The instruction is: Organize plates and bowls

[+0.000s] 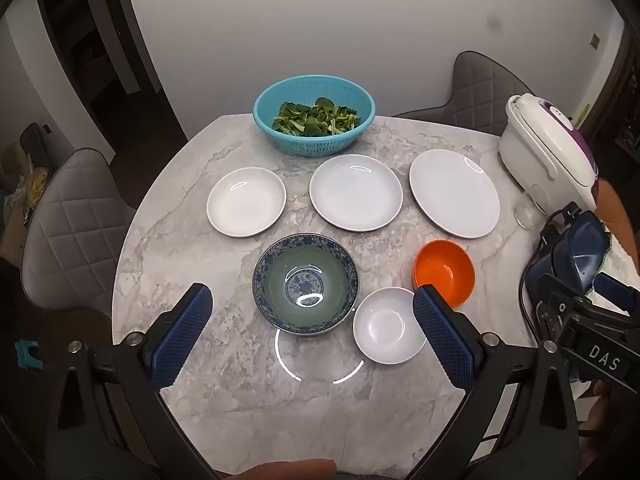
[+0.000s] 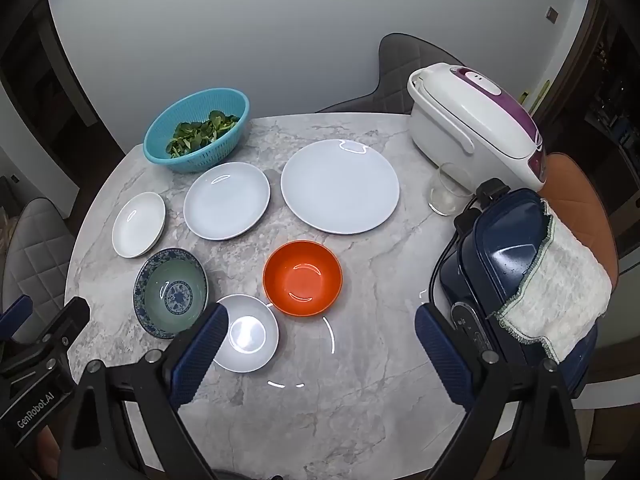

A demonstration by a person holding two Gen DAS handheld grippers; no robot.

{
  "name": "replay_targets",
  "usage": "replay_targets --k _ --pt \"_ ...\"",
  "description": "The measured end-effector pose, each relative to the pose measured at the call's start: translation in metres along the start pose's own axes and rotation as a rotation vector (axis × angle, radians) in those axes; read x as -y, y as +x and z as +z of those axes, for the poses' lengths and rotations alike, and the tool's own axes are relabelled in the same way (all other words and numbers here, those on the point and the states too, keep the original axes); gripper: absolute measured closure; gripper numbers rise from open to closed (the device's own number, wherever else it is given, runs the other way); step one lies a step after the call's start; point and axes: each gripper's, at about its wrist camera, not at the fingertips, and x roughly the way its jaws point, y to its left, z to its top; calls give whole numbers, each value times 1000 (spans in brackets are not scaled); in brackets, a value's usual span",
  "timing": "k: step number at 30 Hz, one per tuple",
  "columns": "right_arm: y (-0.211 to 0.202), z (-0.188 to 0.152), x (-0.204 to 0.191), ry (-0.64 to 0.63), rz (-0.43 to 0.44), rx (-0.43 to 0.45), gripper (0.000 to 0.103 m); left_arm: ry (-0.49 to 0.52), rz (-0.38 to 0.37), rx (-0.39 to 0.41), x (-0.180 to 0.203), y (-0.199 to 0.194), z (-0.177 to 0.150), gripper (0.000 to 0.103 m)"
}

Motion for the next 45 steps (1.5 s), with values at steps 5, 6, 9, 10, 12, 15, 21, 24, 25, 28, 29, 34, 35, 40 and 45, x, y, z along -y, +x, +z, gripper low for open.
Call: replay_targets --k 5,6,9,10,12,15,21,24,25,28,29,34,35,40,45 --pt "-1 1 0 -3 1 5 6 3 -4 -2 0 1 -1 1" --pt "-1 0 -1 -3 0 7 6 3 -4 -4 0 1 0 1" --pt "-1 1 -1 -3 0 4 6 3 -3 -7 0 1 -2 1" --pt "-1 0 -1 -2 -1 7 6 2 -3 -9 0 1 -2 1" --pt "-1 0 -1 -2 1 6 6 2 -4 -10 0 1 -1 1" --pt "-2 -1 -1 -3 0 9 6 2 -3 -12 -1 1 -1 1" --pt "-2 -1 -1 -3 -1 9 6 -5 -3 -17 -2 3 -1 1" --pt "-1 -1 -1 -3 -1 9 6 -5 -2 -18 -2 3 -2 1" --pt "-1 -1 -1 -3 -1 10 6 -4 -1 -18 -3 4 -2 1" --pt "0 -1 -1 -4 -1 9 6 -4 -2 -21 -3 5 -3 1" --pt "0 -1 -1 -4 0 9 7 -4 -1 -20 -3 5 -4 1" --pt "-1 -2 -2 -3 -2 10 6 -4 0 -19 -3 6 -5 1" --pt "-1 -2 -2 -3 -1 10 6 -4 0 -20 -3 7 -5 1" --pt "-1 -2 -3 -4 -1 10 6 -6 -2 -21 -4 8 -7 1" --pt "-1 -1 -4 -4 -1 10 6 -6 -1 -23 -4 9 -9 1"
